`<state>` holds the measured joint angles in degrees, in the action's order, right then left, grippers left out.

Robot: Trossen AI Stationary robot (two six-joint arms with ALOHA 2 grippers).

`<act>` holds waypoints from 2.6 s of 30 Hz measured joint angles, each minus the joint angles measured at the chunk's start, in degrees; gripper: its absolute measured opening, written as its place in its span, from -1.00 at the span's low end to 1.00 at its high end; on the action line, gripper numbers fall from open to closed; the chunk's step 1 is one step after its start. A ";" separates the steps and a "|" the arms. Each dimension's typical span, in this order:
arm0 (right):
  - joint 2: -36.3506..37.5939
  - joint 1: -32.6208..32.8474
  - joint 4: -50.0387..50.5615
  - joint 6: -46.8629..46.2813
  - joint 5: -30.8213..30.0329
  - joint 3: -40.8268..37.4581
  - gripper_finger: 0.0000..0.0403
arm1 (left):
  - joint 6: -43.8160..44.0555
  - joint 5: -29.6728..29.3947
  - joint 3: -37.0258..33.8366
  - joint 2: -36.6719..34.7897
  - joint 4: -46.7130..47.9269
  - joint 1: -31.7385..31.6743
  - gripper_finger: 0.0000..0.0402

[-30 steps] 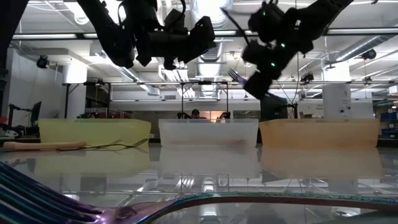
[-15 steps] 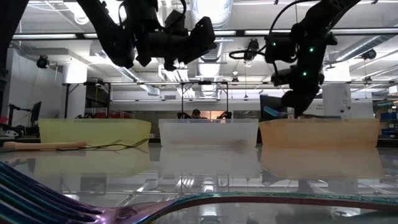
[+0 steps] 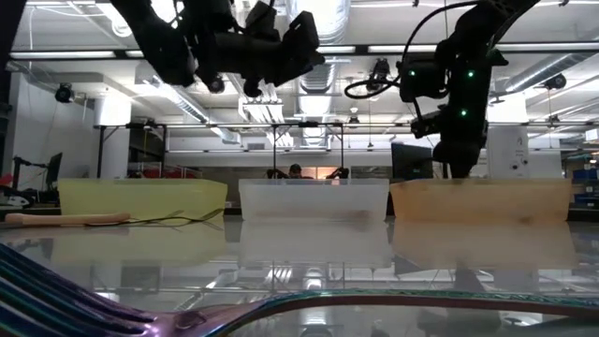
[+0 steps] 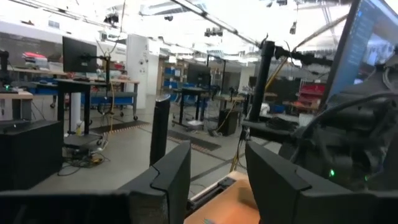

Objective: Sort silverware by color (type)
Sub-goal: Put the iridescent fork into the orange bin

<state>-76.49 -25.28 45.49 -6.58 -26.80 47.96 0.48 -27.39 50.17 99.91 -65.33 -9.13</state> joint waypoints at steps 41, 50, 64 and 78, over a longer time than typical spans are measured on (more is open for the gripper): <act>-20.07 57.83 -38.16 -16.30 22.81 18.72 -0.70 | 26.05 8.50 -13.52 -29.43 51.78 29.60 -0.33; -33.01 58.93 -18.98 -16.66 28.97 35.74 -0.70 | 27.20 8.47 -10.89 -29.34 51.71 35.78 -0.33; -44.95 58.90 -8.63 -12.94 33.28 51.11 -0.53 | 29.22 8.32 -10.05 -29.32 51.80 42.19 -0.33; -47.19 58.45 -8.33 -7.00 29.22 52.16 -0.51 | 29.22 8.30 -10.05 -29.32 52.40 43.23 -0.33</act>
<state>-123.68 33.17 37.16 -13.58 2.42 100.12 29.69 -19.09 40.12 70.59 -12.94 34.11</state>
